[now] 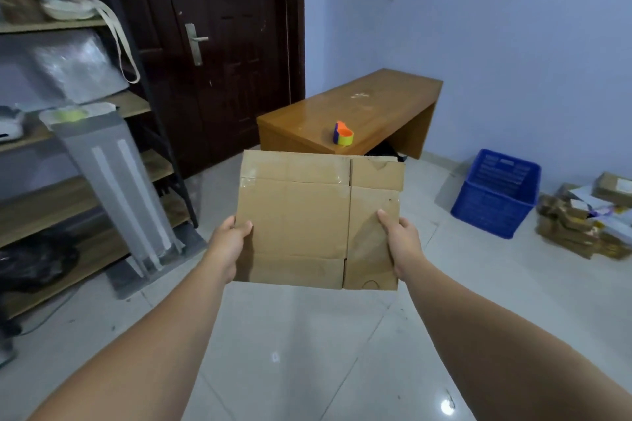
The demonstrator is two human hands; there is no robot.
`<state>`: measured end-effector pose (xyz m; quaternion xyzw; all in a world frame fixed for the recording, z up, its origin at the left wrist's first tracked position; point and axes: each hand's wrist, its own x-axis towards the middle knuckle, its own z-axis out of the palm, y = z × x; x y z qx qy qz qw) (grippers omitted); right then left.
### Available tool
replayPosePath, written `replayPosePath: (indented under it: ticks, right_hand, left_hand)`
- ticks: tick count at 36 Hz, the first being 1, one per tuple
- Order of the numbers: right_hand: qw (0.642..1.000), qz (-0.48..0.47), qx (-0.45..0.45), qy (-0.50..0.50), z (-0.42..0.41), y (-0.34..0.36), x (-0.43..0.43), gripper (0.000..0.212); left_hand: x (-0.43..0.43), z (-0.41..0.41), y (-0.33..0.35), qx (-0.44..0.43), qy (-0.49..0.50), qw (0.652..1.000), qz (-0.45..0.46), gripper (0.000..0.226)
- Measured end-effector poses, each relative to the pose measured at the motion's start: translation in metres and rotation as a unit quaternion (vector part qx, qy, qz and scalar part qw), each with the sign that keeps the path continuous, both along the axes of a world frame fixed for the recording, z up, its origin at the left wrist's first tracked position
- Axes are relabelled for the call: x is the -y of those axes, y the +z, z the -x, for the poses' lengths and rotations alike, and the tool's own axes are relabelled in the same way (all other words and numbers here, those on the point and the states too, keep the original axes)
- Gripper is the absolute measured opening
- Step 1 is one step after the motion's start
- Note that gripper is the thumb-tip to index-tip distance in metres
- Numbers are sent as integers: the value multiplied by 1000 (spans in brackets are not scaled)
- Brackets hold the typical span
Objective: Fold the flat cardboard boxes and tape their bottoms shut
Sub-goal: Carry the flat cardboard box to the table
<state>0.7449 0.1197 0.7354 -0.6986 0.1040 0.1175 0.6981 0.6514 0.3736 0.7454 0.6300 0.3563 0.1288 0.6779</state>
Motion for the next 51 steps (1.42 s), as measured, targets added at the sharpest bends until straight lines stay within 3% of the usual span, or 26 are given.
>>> replayPosePath:
  ticks: [6, 11, 16, 20, 27, 34, 51]
  right_hand:
    - [1000, 17, 0, 11, -57, -1, -60, 37]
    - [999, 30, -16, 9, -105, -11, -100, 44]
    - [999, 21, -23, 18, -158, -21, -135, 34]
    - [999, 17, -23, 27, -216, -25, -165, 41]
    - [997, 1, -55, 56, -343, -29, -210, 55]
    - [996, -3, -76, 45, -446, -35, -241, 53]
    - [996, 34, -88, -9, -566, -40, -316, 48]
  left_hand:
    - [-50, -49, 10, -14, 7, 1000, 13, 66]
    - [-90, -94, 4, 3, -14, 999, -34, 38]
    - [-124, -148, 0, 4, 5, 999, -45, 32]
    - [-149, -202, -3, -2, 31, 998, -53, 26]
    - [-191, -314, 4, -43, 40, 994, -92, 28]
    - [-223, -416, 7, -60, 30, 992, -111, 32]
    - [-308, -558, -9, -44, -14, 996, -83, 28]
